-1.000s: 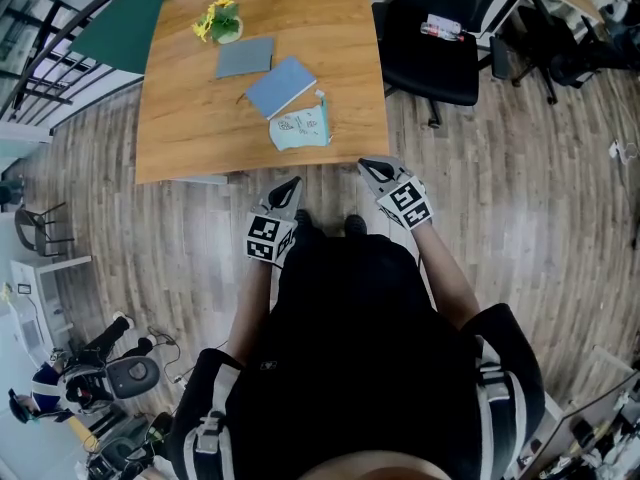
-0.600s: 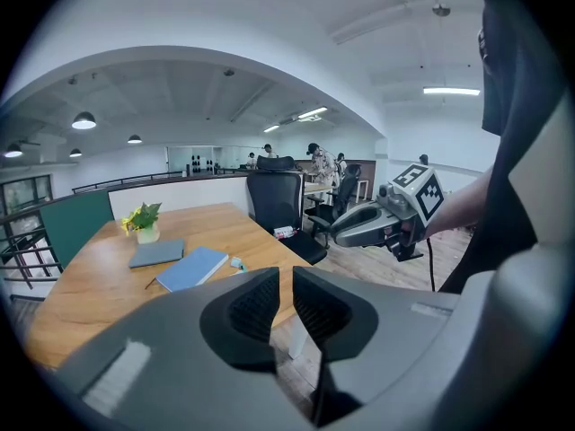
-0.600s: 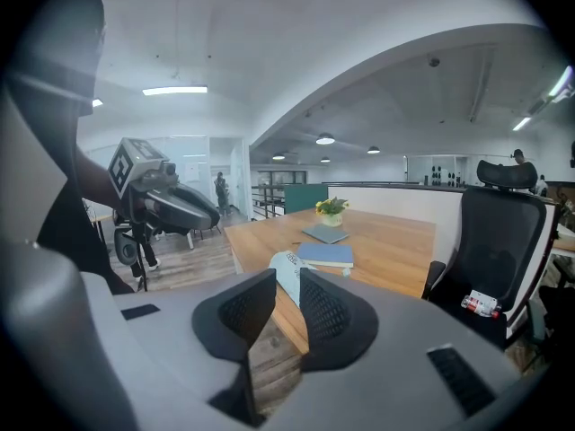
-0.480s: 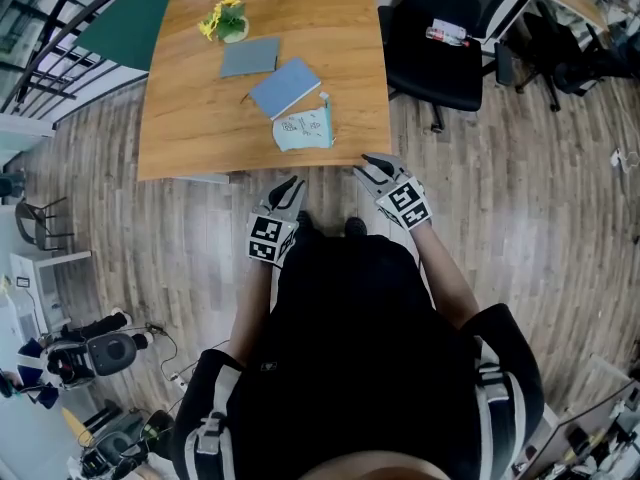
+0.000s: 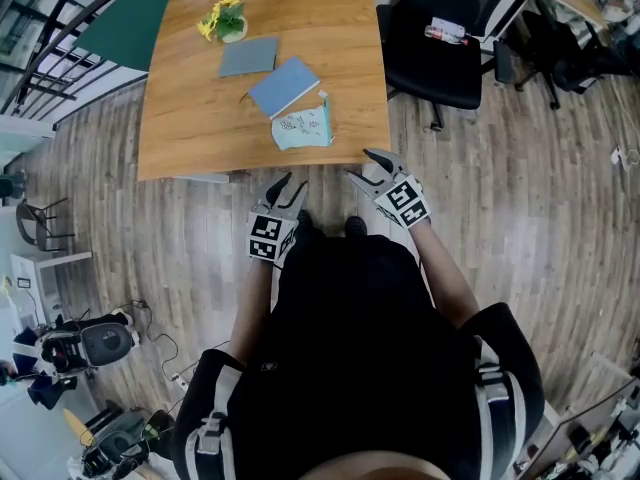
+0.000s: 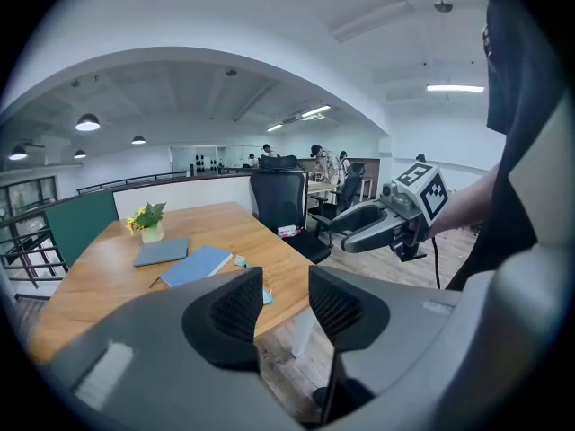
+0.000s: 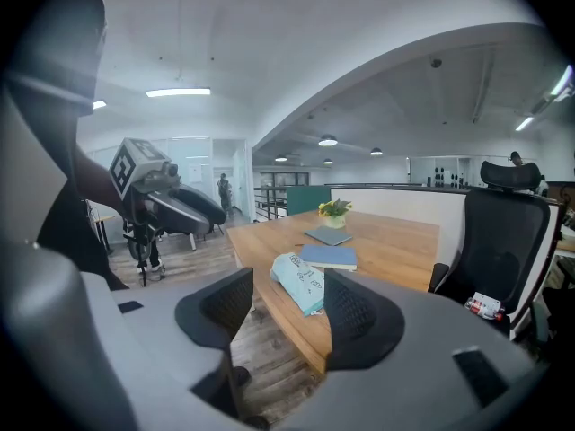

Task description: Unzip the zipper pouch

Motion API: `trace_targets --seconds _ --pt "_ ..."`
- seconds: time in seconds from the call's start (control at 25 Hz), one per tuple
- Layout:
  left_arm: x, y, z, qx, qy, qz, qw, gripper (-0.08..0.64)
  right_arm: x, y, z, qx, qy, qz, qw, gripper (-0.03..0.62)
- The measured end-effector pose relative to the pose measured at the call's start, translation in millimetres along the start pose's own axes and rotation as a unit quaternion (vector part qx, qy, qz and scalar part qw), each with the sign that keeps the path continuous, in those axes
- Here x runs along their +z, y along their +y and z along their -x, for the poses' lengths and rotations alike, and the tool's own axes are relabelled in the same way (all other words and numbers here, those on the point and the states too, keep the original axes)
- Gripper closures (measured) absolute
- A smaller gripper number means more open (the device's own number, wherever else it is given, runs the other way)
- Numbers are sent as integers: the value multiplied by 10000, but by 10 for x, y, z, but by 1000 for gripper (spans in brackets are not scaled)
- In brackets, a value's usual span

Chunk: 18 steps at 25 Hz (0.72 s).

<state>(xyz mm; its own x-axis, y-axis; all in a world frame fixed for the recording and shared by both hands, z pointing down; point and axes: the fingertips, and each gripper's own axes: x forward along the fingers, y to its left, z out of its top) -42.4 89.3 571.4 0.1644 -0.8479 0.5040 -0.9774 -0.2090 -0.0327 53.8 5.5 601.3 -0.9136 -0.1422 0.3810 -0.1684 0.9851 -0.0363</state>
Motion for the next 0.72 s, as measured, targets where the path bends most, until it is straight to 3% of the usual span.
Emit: trace_targets --seconds 0.44,0.72 --pt "46 -85 -41 -101 54 -168 9998 388 -19 -11 68 -69 -7 -156 9999 339" --pt "39 52 -229 -376 267 -582 9972 388 9 -7 -98 -164 159 -258 9994 342"
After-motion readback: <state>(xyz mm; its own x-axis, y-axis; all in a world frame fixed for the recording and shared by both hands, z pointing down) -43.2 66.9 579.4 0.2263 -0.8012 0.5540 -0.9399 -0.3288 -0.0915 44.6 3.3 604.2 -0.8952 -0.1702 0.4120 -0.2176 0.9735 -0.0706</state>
